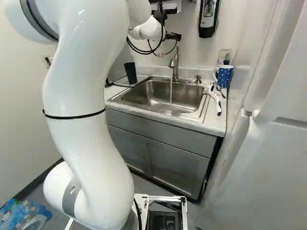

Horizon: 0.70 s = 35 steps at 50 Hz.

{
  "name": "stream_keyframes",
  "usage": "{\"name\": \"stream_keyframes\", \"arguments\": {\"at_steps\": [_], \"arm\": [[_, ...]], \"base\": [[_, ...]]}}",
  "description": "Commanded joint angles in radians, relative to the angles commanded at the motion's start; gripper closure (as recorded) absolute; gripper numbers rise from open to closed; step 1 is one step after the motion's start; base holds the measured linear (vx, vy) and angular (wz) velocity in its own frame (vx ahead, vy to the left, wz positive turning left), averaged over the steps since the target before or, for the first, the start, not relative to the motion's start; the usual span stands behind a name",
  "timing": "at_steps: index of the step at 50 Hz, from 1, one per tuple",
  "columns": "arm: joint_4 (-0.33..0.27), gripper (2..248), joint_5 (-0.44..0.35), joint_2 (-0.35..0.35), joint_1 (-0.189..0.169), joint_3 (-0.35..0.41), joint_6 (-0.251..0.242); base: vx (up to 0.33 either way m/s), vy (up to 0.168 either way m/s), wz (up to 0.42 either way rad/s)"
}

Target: Rinse the cup and place it in the tray

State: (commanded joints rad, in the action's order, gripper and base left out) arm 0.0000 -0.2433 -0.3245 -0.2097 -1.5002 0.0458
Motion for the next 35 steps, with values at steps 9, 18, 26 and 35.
{"name": "stream_keyframes", "arguments": {"at_steps": [9,18,26,35], "arm": [[0.000,3,0.000,0.000,0.000,0.000,0.000],[0.000,3,0.000,-0.006,0.001,-0.007,0.000],[0.000,3,0.000,-0.019,0.002,-0.021,0.000],[0.000,3,0.000,-0.038,0.004,-0.045,0.000]], "base": [[0.000,0.000,0.000],[0.000,0.000,0.000],[0.000,0.000,0.000],[0.000,0.000,0.000]]}}
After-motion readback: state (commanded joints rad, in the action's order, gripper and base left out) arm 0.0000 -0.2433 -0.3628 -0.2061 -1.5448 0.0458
